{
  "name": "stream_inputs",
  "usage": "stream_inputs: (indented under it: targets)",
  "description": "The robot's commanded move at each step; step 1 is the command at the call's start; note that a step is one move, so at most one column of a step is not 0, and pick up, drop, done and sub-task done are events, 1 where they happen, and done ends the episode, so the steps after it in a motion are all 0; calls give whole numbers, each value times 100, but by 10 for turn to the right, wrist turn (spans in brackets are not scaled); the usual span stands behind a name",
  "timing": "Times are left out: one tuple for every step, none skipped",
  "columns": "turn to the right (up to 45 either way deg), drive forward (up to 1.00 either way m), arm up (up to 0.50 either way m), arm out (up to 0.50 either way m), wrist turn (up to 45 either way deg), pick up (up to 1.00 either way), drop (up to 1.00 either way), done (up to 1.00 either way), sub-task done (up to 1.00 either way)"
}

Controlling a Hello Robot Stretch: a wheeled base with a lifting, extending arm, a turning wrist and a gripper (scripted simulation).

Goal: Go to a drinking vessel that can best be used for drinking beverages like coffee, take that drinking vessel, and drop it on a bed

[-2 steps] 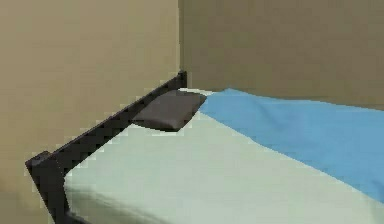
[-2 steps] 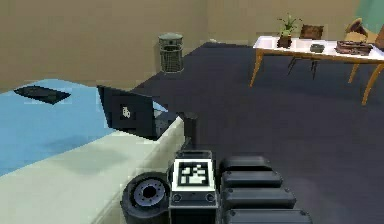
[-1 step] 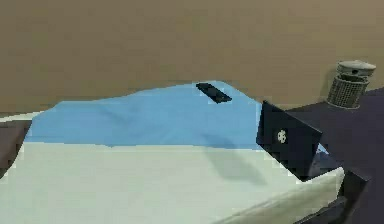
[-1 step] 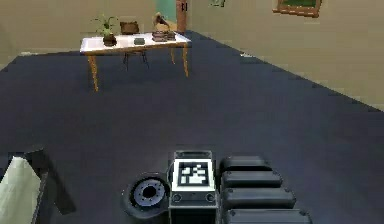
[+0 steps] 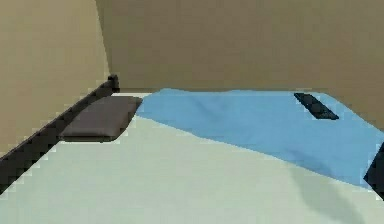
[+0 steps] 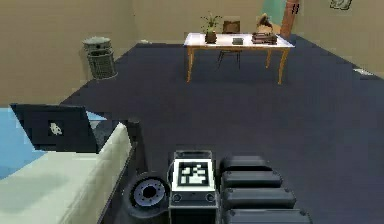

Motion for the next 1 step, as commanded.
stream_inputs:
  targets:
    - [180, 0, 0, 0, 0, 0, 0, 0, 0]
